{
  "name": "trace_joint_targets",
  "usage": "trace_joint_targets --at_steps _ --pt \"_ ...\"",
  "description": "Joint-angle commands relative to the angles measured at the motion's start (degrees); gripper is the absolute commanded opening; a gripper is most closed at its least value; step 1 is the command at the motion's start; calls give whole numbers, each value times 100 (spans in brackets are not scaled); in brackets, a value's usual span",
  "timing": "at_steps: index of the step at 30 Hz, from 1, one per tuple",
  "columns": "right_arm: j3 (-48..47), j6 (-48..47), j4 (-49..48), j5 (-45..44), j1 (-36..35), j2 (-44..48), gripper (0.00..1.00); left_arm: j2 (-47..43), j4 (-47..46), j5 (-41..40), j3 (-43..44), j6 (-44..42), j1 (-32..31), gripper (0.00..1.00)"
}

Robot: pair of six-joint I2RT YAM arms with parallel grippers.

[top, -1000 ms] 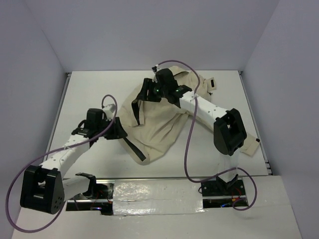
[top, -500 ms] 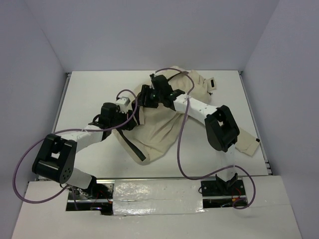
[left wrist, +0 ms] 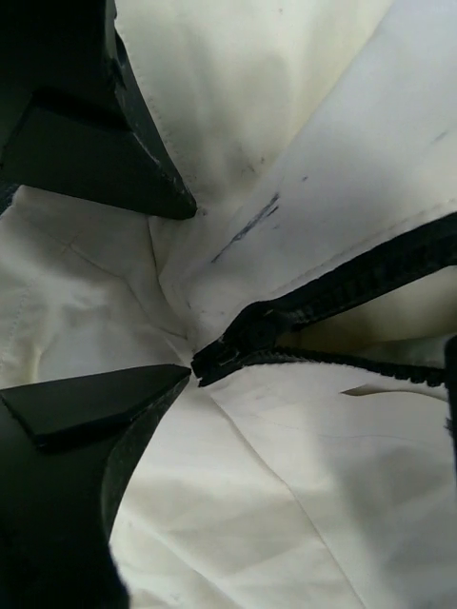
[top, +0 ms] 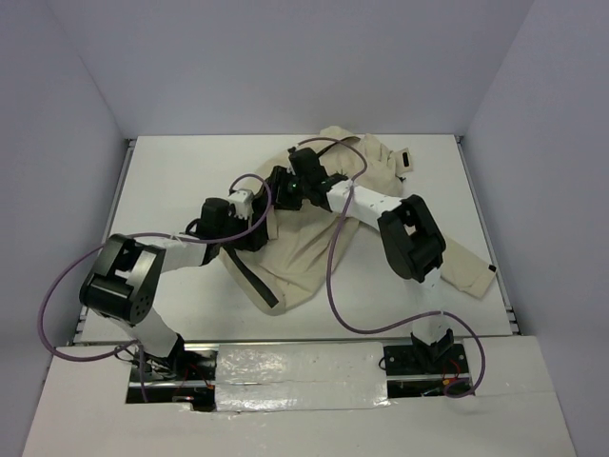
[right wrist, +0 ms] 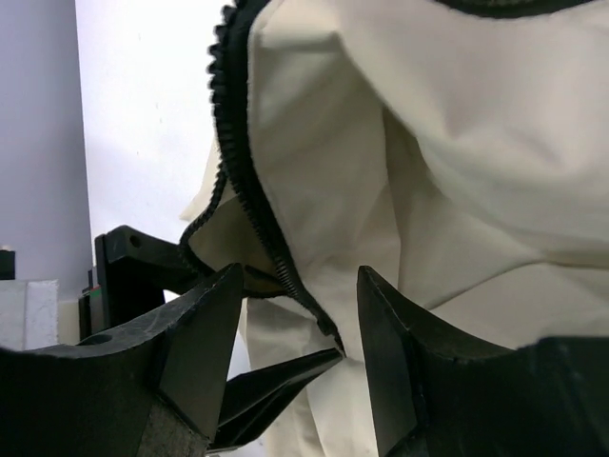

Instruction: Zip up the jacket

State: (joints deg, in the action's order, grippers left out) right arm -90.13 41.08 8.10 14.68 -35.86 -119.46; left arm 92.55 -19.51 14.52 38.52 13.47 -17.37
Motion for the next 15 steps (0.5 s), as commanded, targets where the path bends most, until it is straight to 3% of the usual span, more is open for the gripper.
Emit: trace_joint_targets --at_steps 1,11,12,13,15 --pt "-286 23 -317 149 70 -183 59 192 -352 226 261 6 -21 75" --pt "-348 -12 -221 132 158 -491 58 457 -633 226 182 340 -4 25" --pt "-348 -12 -204 123 201 -499 55 448 -659 235 164 357 22 17" --pt "-322 -38 -212 106 219 -491 51 413 -660 218 147 375 31 2" --pt "-243 -56 -299 158 272 -473 39 334 -607 305 164 323 101 0"
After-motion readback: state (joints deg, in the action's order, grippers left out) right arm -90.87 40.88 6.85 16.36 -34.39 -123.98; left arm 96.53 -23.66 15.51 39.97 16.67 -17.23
